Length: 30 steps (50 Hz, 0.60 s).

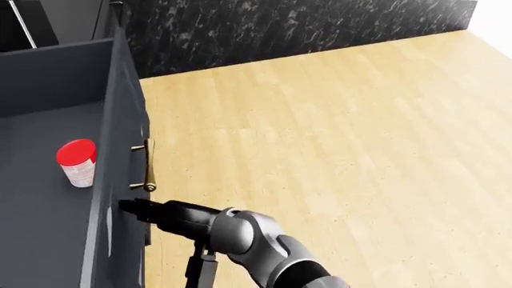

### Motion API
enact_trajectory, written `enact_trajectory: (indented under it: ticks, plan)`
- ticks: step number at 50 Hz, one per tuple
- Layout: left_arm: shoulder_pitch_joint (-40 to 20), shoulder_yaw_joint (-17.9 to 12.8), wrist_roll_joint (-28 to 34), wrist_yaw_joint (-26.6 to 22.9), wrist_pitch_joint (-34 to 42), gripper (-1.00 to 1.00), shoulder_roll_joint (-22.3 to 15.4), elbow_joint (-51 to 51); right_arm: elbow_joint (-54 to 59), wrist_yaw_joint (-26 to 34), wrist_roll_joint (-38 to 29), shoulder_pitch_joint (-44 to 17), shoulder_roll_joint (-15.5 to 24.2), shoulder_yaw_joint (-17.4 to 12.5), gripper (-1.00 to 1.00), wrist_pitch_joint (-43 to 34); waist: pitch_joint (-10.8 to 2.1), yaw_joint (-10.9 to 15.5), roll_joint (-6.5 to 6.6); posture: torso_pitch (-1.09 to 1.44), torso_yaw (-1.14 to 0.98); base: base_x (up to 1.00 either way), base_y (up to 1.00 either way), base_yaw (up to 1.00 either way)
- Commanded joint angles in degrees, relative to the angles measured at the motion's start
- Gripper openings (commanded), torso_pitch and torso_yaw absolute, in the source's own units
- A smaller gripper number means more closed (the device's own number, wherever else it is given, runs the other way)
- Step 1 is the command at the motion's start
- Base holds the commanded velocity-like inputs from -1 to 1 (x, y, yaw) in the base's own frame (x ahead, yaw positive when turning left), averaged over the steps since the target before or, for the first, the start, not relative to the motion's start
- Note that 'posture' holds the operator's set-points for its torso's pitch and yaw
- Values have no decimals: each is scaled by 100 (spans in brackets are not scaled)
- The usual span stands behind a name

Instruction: Close the right drawer.

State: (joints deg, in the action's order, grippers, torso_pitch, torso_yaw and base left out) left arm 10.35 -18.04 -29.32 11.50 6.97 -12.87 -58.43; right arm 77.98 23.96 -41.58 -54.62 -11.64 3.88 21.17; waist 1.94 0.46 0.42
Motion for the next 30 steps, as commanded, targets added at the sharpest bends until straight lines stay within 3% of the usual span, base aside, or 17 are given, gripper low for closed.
enact_trajectory:
  ticks: [1,9,11,14,20,22,25,30]
  plan:
    - [-40,-61,13,-12,-130,100,-53,-156,-389,-62,381,-390,129,-140,100,210,-121,13,41,0,0,0,0,0]
    - [-21,-16,54,-20,-148,100,-39,-156,-1271,-104,1297,-712,1114,-390,100,-126,-87,85,-28,0,0,0,0,0]
    - [-17,-21,57,-29,-148,100,-32,-156,-2298,6,1564,-485,1407,-455,100,-602,-85,89,-51,0,0,0,0,0]
    - [-23,-38,64,-59,-127,100,6,-156,-5094,390,1764,498,1764,-539,100,-1987,-81,104,-96,0,0,0,0,0]
    - [-38,7,142,-108,-98,100,66,-156,-8879,661,1796,2012,2261,-902,100,-3794,-48,107,-148,0,0,0,0,0]
    - [-24,35,188,-151,-105,100,112,-156,-9619,545,1848,2437,2306,-1030,100,-4047,-48,82,-147,0,0,0,0,0]
    - [-16,19,203,-201,-106,100,159,-156,-10679,-96,2072,2941,2270,-1405,100,-4304,-68,38,-135,0,0,0,0,0]
    - [-38,-1,208,-226,-73,100,183,-156,-11156,-956,2569,3711,2279,-1670,100,-4082,-75,-8,-91,0,0,0,0,0]
